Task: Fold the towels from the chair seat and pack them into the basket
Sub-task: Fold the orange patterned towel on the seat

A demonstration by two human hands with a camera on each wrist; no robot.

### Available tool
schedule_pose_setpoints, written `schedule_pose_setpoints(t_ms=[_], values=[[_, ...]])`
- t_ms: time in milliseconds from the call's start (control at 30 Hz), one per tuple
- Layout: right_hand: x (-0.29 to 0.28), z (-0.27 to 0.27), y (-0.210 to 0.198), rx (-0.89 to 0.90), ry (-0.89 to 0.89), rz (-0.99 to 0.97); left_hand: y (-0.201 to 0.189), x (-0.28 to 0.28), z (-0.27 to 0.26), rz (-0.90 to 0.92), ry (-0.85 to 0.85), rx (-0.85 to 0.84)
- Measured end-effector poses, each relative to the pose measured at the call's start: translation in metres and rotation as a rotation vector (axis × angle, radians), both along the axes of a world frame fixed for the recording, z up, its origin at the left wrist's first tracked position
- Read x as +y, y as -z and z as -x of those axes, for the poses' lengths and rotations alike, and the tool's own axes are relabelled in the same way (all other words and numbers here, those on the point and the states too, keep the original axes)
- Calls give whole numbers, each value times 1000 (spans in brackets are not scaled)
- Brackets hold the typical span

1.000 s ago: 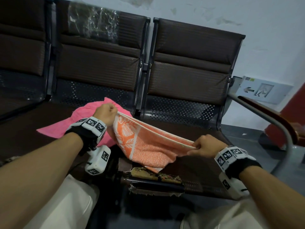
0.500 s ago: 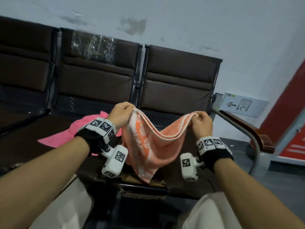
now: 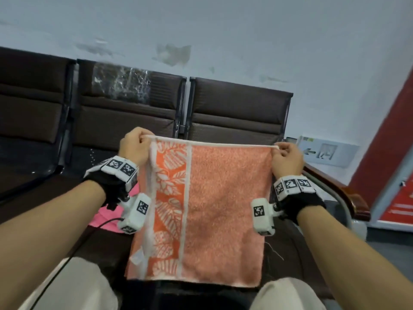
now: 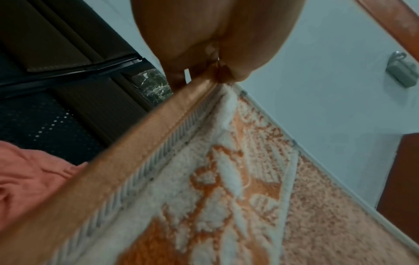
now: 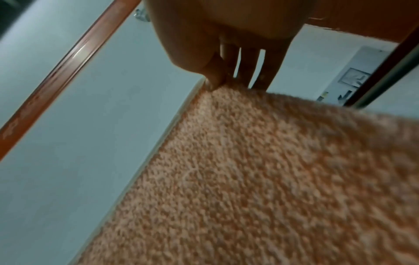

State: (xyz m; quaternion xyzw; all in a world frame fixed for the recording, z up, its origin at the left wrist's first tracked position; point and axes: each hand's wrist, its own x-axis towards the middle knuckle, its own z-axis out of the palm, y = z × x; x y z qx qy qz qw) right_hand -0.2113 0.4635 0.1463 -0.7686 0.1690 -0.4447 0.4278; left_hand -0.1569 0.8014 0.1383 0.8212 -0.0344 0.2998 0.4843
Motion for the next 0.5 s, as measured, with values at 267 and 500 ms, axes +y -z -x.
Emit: schedule_pose_setpoints(t_ms=[267,500], values=[[-6,-41,67,305,-21,-188,69,-6,-39,-81,85,236],[-6,-68,126,442,-37,-260,114,-22,-62,244,222,342]])
